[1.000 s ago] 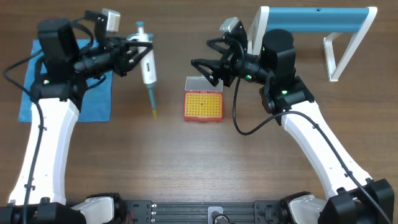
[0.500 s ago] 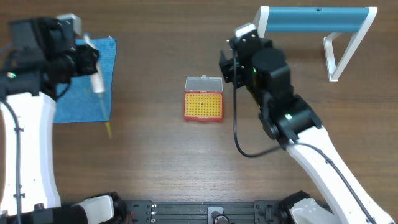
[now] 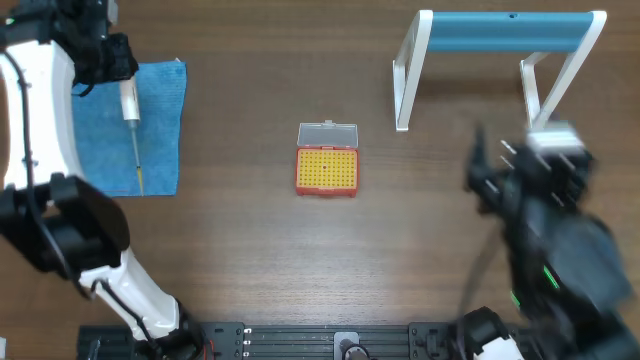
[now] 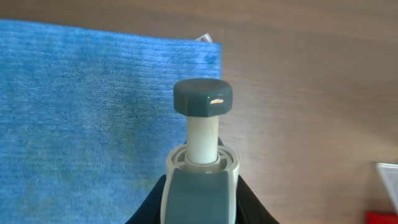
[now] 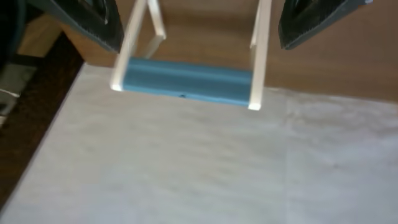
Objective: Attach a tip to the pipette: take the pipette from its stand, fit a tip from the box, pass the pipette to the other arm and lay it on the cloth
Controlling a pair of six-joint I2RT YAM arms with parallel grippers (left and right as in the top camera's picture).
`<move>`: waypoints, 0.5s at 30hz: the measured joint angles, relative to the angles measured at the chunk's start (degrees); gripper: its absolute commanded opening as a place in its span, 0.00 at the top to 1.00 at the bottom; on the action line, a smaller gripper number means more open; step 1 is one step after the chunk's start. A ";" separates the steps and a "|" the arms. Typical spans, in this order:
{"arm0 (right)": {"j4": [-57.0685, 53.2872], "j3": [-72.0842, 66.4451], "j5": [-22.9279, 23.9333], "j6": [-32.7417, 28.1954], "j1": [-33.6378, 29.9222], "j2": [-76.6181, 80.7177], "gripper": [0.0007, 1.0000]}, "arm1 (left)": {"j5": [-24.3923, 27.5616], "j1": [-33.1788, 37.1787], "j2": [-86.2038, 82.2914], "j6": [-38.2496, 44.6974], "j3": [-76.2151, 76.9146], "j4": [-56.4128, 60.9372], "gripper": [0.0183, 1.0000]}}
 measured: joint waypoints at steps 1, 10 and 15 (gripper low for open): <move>-2.10 0.11 1.25 0.00 0.00 -3.48 0.17 | -0.35 0.00 1.73 0.31 0.57 0.02 0.99; -14.62 -2.03 3.96 5.77 0.00 -29.77 0.17 | -3.65 0.00 10.21 1.77 1.86 2.23 0.99; -14.32 -12.07 3.89 6.73 0.00 -33.09 0.17 | -4.04 0.00 12.72 2.21 1.95 5.95 1.00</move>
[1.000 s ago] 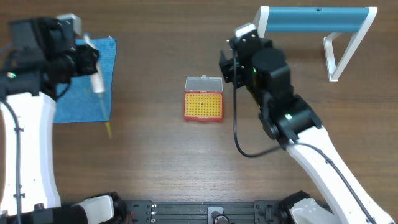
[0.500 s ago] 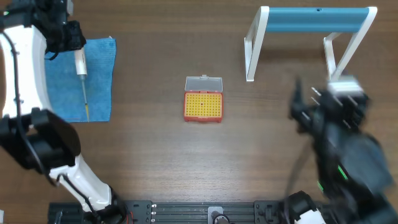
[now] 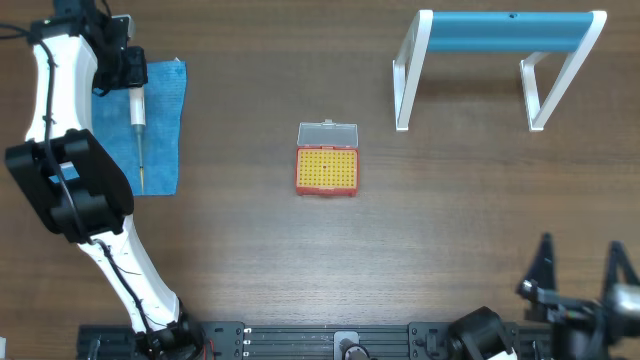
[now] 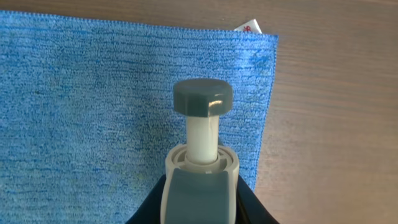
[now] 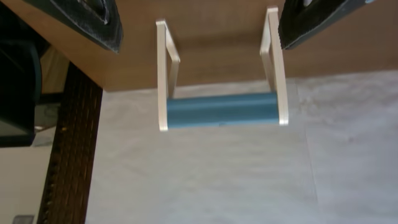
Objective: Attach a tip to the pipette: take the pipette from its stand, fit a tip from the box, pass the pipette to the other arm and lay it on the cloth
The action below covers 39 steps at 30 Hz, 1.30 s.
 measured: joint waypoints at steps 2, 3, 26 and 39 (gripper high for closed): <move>3.56 -3.45 0.09 0.13 0.00 0.09 0.17 | -0.02 0.00 0.57 0.02 0.07 0.90 1.00; 5.66 -5.97 0.07 0.22 0.00 0.09 0.17 | -0.02 0.00 1.11 0.13 0.31 1.14 0.99; 23.80 -27.34 -4.57 6.05 0.00 0.17 0.17 | -0.04 -0.04 9.84 0.48 0.96 1.75 0.80; 28.79 -36.13 -4.72 6.05 0.00 0.17 0.17 | -1.33 -0.33 10.64 2.45 1.01 1.55 0.00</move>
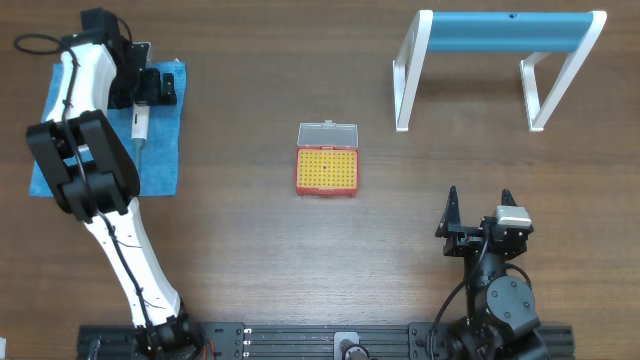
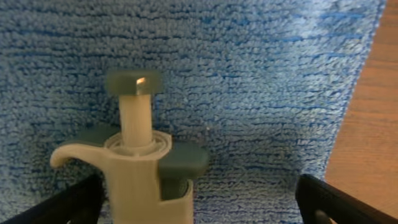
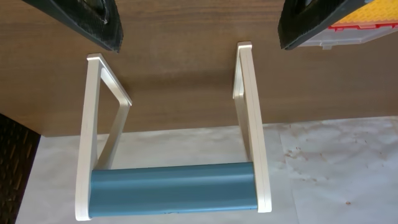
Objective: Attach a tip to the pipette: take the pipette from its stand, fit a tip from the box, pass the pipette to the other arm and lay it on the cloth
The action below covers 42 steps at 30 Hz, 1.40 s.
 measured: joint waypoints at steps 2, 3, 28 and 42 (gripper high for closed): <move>1.60 -1.25 0.00 -0.02 0.00 0.00 0.17 | -0.39 -0.57 0.02 0.00 0.44 -0.42 0.00; 3.56 -2.08 -0.02 -0.02 0.00 0.00 0.17 | -0.63 -0.83 0.09 0.02 1.09 -1.16 0.00; 15.39 -12.46 -0.02 -0.02 0.00 0.26 0.17 | -0.22 -3.10 -46.86 -0.02 19.54 -18.08 0.00; 15.43 -12.48 -0.02 -0.02 0.00 0.26 0.17 | 5.07 -18.49 -91.32 -0.02 -32.50 -17.64 0.00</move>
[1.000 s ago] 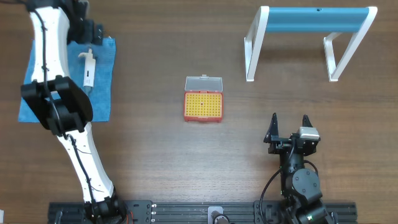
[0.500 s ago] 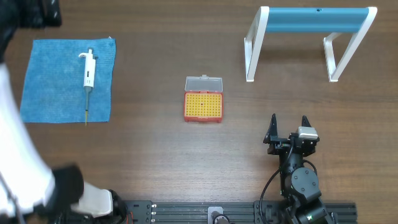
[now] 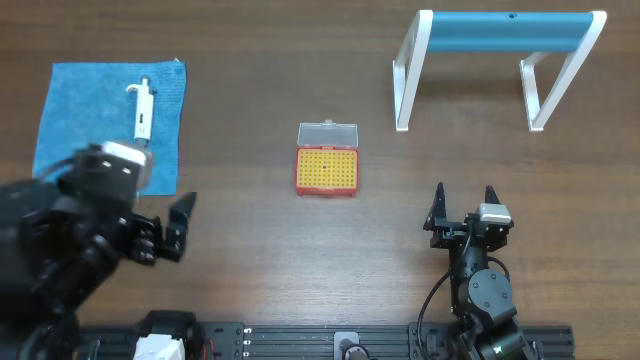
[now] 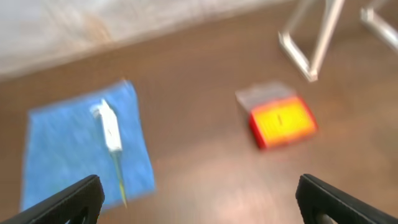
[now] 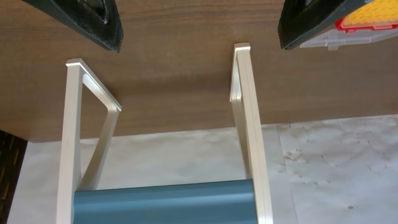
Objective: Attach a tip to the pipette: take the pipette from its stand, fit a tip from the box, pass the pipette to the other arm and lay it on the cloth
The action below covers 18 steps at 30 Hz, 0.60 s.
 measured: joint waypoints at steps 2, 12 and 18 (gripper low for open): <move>0.00 0.00 0.00 0.00 0.00 0.00 0.17 | -0.02 -0.11 0.04 0.00 -1.88 -3.28 0.00; -0.02 0.00 0.00 0.00 0.00 0.00 0.17 | -5.66 -0.26 -6.62 -0.02 -7.15 18.71 0.00; 0.04 0.00 0.02 0.00 0.00 0.00 0.17 | -6.10 1.27 -26.49 -4.42 -36.48 59.65 0.00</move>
